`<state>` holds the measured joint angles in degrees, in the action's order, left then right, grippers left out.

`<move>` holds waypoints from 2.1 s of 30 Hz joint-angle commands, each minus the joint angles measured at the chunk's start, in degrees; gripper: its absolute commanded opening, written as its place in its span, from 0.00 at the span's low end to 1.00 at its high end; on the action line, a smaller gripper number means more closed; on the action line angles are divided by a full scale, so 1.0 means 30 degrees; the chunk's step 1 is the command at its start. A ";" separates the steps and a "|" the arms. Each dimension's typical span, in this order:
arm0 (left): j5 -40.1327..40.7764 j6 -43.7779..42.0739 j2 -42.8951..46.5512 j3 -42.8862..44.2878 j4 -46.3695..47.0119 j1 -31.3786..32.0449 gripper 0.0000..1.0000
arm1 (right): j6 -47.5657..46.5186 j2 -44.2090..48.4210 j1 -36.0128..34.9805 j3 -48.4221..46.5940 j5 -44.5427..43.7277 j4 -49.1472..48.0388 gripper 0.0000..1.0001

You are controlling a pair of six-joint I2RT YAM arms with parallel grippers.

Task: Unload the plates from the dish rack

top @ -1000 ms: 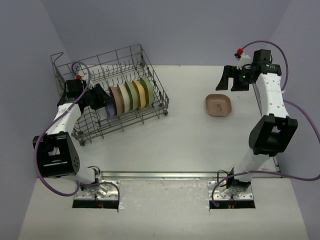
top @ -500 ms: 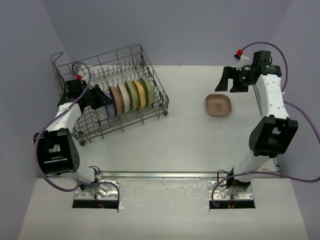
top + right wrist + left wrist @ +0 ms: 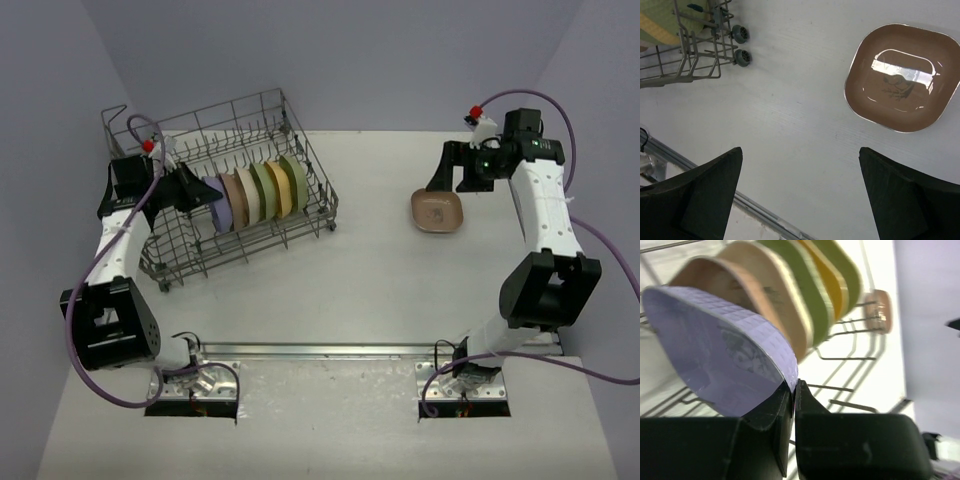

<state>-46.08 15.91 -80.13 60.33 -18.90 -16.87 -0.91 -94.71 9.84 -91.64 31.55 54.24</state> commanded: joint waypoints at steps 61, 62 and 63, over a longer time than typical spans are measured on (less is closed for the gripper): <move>2.1864 -2.3427 0.0797 0.3181 -0.8948 2.9767 0.00 | -0.0431 0.4582 -1.1780 0.2483 -0.0516 -0.0591 0.78; 2.1935 -2.3582 0.0783 0.3134 -0.8919 2.9908 0.00 | -0.0566 0.4406 -1.2017 0.2554 -0.0730 -0.0414 0.77; 2.2067 -2.3744 0.0783 0.3046 -0.8889 3.0070 0.00 | -0.0713 0.4229 -1.2253 0.2583 -0.0951 -0.0135 0.77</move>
<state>19.37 -51.64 -79.73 69.52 -47.77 71.37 3.61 -79.93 -23.23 -83.22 31.33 49.98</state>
